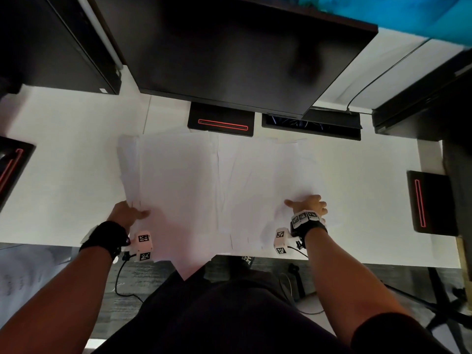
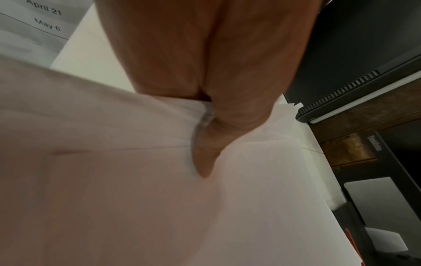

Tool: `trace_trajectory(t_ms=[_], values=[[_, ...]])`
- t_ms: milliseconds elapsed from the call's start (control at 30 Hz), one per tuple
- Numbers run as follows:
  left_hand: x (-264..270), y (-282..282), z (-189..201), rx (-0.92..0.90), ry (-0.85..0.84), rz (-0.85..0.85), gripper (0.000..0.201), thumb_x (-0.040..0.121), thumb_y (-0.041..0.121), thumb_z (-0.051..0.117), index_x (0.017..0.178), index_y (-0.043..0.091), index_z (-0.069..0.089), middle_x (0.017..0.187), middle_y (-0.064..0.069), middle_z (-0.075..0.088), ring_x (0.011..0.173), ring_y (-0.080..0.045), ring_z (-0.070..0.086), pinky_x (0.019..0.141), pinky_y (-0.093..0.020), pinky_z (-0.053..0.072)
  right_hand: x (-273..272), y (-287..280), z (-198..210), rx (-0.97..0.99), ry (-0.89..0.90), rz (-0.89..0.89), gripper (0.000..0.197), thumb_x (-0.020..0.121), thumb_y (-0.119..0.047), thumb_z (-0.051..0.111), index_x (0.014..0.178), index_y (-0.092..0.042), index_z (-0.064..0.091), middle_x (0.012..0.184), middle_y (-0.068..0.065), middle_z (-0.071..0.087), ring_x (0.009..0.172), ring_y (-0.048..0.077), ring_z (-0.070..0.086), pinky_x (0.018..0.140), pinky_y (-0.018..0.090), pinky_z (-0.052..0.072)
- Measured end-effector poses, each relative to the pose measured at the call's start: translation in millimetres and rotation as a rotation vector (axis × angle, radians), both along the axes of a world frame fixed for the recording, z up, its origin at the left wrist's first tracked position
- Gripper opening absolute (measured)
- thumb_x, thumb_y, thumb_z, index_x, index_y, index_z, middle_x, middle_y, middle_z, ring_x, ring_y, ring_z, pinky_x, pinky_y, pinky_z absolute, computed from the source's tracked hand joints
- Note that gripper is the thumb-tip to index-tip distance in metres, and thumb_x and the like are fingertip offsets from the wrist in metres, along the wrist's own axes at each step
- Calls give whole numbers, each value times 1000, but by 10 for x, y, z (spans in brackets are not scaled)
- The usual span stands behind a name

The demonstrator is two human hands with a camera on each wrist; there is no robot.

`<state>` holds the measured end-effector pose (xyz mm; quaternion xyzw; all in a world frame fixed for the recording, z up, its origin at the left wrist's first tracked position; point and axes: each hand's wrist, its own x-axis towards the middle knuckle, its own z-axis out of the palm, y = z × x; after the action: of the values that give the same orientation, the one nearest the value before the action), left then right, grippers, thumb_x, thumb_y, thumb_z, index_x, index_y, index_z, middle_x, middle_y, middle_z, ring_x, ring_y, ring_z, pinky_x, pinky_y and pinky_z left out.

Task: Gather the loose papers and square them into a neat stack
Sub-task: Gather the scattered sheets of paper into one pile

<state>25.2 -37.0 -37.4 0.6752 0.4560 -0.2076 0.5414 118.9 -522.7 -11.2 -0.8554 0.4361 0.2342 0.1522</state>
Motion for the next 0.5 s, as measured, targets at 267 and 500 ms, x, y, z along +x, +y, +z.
trace_trajectory(t_ms=[267, 500], values=[[-12, -129, 47, -108, -128, 153, 33, 80, -1, 80, 111, -1, 69, 104, -25, 70, 80, -31, 68, 85, -46, 57, 62, 52, -46, 179, -149, -31, 94, 61, -45, 93, 132, -14, 41, 139, 10, 49, 126, 39, 56, 107, 58, 40], [-30, -41, -77, -76, -92, 143, 31, 72, 8, 89, 99, 8, 75, 106, -23, 74, 101, -40, 72, 102, -59, 52, 128, 265, 14, 192, -29, 7, 84, 72, -44, 87, 139, -11, 47, 141, 13, 43, 135, 36, 41, 109, 55, 39]])
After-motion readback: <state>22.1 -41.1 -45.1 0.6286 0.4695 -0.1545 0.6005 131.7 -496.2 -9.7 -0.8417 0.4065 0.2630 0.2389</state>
